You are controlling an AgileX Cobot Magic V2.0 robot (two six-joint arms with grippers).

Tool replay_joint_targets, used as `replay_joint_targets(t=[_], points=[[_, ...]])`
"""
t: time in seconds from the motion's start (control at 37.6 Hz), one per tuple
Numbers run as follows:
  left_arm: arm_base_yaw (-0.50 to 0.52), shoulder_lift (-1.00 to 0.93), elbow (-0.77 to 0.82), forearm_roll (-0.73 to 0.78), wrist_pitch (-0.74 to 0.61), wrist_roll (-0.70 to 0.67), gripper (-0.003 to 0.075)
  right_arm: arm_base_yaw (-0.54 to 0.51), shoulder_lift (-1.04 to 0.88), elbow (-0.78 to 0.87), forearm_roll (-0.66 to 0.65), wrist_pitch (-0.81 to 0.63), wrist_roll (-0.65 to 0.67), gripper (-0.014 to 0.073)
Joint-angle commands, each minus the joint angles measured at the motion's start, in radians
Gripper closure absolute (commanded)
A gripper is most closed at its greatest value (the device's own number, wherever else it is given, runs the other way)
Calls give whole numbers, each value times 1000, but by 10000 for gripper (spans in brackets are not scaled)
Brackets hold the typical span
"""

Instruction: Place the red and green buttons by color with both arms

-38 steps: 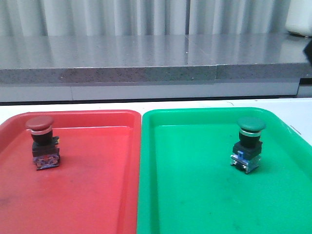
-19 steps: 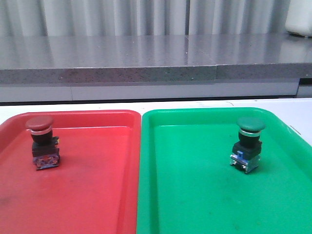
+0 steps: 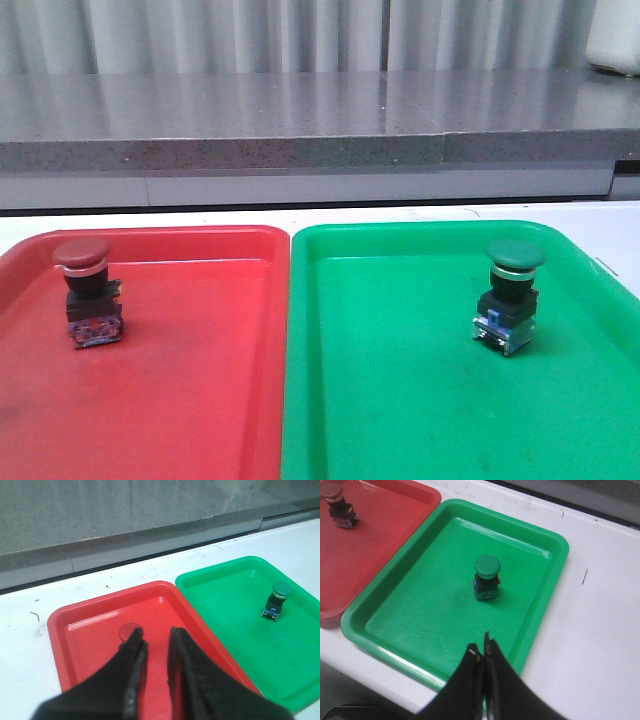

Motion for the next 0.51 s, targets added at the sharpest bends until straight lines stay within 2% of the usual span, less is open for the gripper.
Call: replay_joint_targets(t=[0.0,0.48], points=[[-8,8,-24,-11,-74,3,738,-3,6,-21,-6,-64,-5,664],[-3,-26,8,-11,-108,3,740,-3,6,-21,-6,-64,-5,664]])
